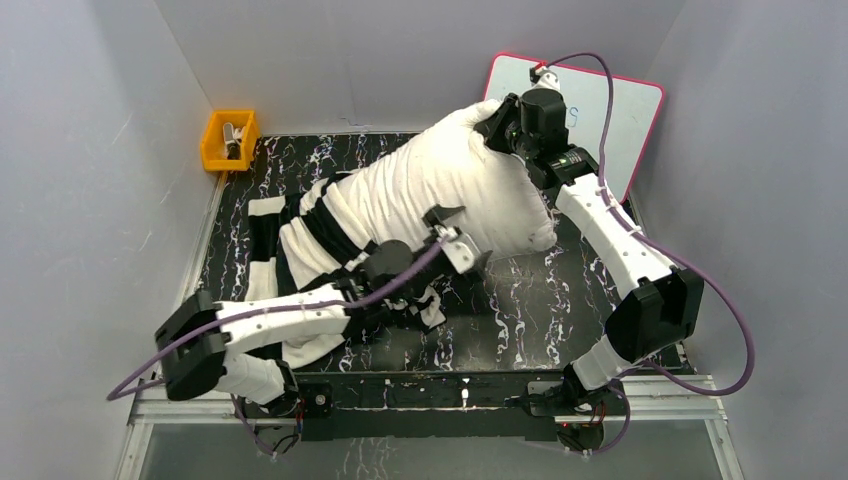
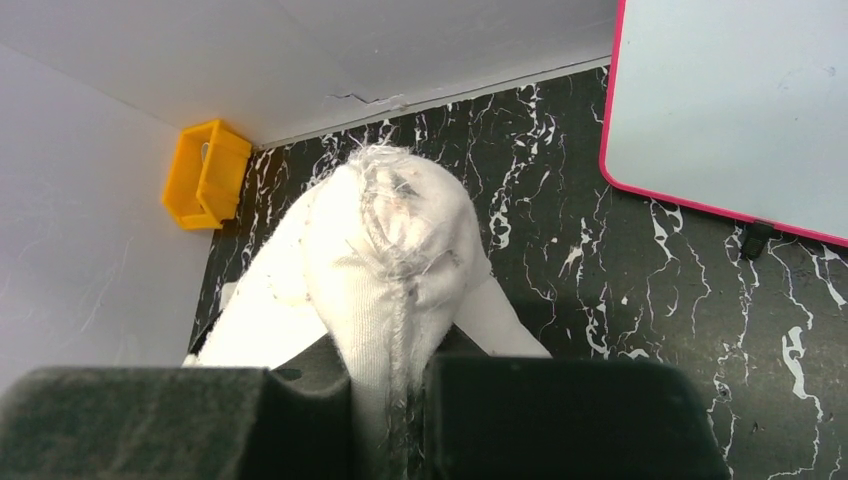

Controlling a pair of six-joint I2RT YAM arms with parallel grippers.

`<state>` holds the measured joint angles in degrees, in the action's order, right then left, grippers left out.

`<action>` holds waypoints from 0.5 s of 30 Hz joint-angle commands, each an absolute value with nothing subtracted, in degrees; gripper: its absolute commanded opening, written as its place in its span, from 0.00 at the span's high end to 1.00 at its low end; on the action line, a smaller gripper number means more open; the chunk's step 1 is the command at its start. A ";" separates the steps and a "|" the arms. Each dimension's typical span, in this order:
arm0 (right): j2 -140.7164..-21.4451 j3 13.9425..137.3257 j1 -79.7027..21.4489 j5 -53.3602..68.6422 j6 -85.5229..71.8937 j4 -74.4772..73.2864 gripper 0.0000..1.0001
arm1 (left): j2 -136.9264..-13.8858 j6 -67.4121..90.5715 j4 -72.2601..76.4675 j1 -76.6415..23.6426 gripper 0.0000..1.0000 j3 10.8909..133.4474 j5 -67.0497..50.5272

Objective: Remove the pillowcase from the pillow
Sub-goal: Remove the pillow from the pillowcase.

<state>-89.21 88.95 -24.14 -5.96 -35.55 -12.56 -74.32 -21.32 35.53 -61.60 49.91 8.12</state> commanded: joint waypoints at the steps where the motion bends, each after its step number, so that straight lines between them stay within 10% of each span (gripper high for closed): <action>1: -88.29 93.51 -25.27 -7.39 -34.73 -10.32 1.00 | -83.26 -40.28 54.04 -64.80 0.02 51.06 16.01; 15: -84.51 93.72 -26.42 -3.98 -34.19 -11.97 1.00 | -118.08 -78.32 99.49 -55.30 0.02 74.04 41.21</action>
<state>-89.21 90.37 -24.82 -5.93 -34.30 -10.98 -113.62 -62.59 76.93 -64.34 64.27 29.71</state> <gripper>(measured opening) 0.167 0.984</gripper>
